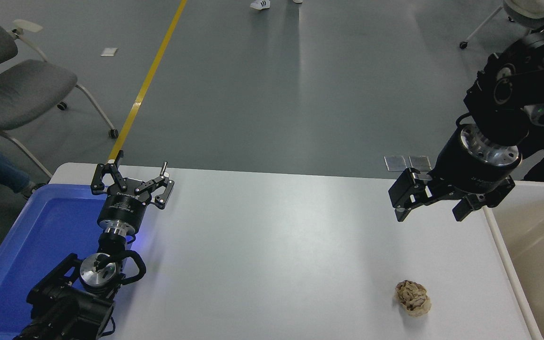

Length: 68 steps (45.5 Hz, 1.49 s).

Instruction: Pick up paper ball place in dustbin

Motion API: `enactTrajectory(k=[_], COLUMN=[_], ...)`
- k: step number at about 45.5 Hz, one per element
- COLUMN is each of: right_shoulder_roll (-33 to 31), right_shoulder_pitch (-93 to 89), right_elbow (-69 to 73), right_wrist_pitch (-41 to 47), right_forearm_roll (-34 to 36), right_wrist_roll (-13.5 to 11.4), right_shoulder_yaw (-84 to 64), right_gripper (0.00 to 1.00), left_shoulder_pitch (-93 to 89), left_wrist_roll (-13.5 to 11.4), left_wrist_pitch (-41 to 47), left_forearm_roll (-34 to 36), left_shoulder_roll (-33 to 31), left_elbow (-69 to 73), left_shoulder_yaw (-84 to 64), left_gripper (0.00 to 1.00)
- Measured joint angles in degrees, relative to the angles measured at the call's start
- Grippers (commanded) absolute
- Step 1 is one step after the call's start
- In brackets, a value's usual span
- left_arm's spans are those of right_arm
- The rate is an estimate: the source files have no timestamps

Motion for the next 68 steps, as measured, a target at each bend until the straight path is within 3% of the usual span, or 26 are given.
enactTrajectory(k=[37, 68], right_shoulder_roll=[-3.2, -3.1], right_shoulder_pitch=[-35.7, -50.0], right_elbow=[-10.0, -17.9], right_wrist_pitch=[-21.7, -27.1], right_forearm_roll=[-17.1, -22.8], right_wrist_roll=[1.6, 1.7], right_shoulder_yaw=[6.4, 12.0], right_gripper=[1.0, 1.0], left_shoulder_pitch=[0.0, 0.0], left_wrist_roll=[0.0, 0.0], left_wrist_pitch=[0.0, 0.0], left_forearm_roll=[0.0, 0.0], left_shoulder_roll=[0.0, 0.0], left_elbow=[0.0, 0.0], left_shoulder_yaw=[0.0, 0.0], left_gripper=[0.99, 0.99])
